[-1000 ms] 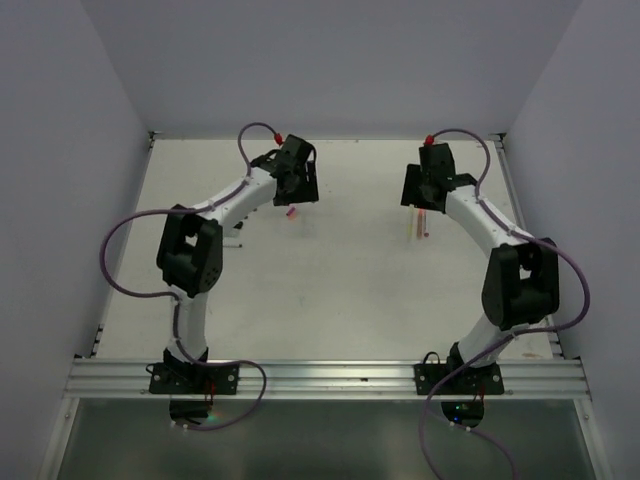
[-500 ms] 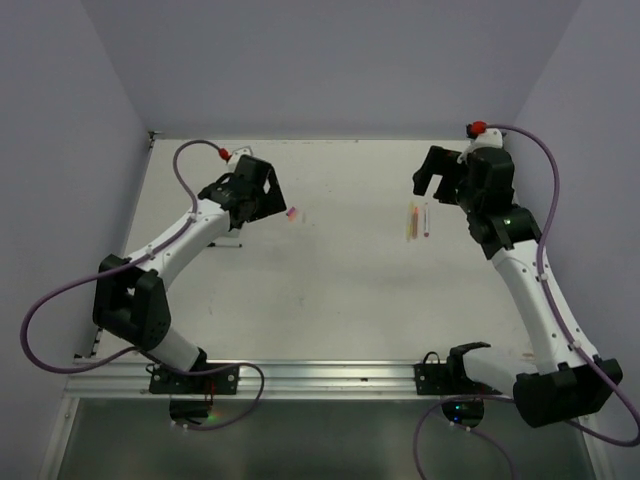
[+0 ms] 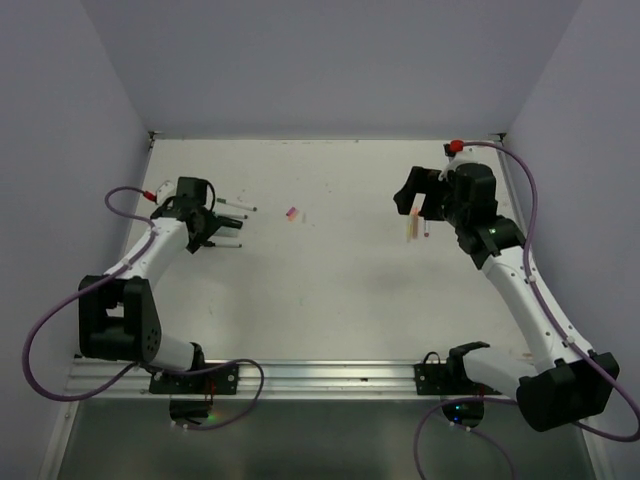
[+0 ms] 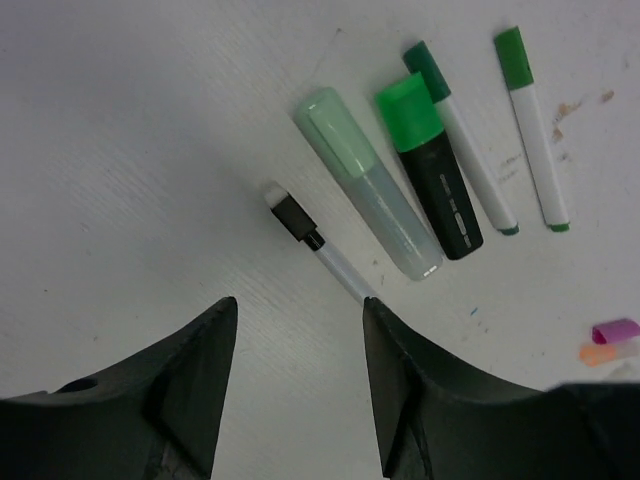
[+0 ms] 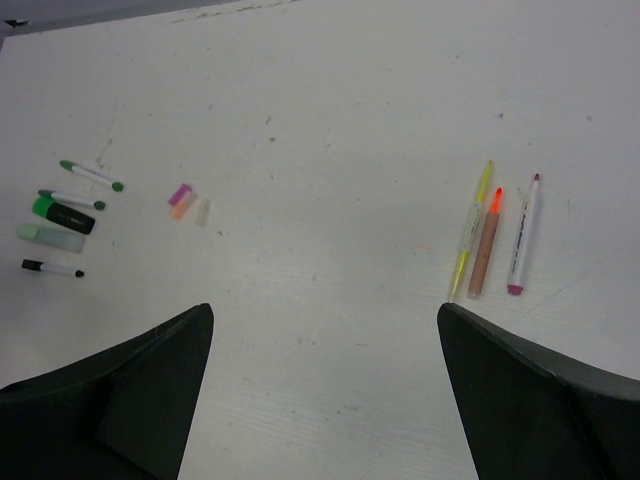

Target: Open the pen caps

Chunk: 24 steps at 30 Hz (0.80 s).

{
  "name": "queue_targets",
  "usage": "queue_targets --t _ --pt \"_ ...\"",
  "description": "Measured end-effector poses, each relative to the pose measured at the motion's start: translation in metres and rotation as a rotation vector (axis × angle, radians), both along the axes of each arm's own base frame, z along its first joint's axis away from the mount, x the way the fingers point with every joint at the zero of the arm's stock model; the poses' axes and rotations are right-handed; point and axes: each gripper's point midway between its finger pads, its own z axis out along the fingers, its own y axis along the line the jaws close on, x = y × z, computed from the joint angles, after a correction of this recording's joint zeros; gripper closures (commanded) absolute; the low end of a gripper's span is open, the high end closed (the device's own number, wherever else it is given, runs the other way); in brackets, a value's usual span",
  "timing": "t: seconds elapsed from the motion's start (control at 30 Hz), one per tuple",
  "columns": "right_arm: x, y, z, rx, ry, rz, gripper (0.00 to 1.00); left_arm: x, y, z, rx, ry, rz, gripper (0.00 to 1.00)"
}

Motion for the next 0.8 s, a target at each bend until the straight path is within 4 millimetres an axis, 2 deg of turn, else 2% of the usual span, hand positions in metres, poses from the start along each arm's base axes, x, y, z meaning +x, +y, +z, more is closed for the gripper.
queue_targets --t 0.17,0.27,0.37,0.8 --pt "-0.001 0.010 0.002 -0.001 -0.013 0.026 0.02 0.002 0.017 -0.026 -0.043 0.059 0.086 0.51" --pt "-0.003 0.013 0.002 -0.004 -0.015 0.035 0.02 0.004 0.020 -0.045 -0.069 0.106 0.112 0.54" --pt "-0.003 0.017 0.002 -0.006 -0.022 0.046 0.02 0.005 0.021 -0.055 -0.085 0.130 0.124 0.54" --pt "-0.006 0.021 -0.005 -0.027 -0.019 0.062 0.01 0.022 0.018 -0.064 -0.115 0.135 0.133 0.55"
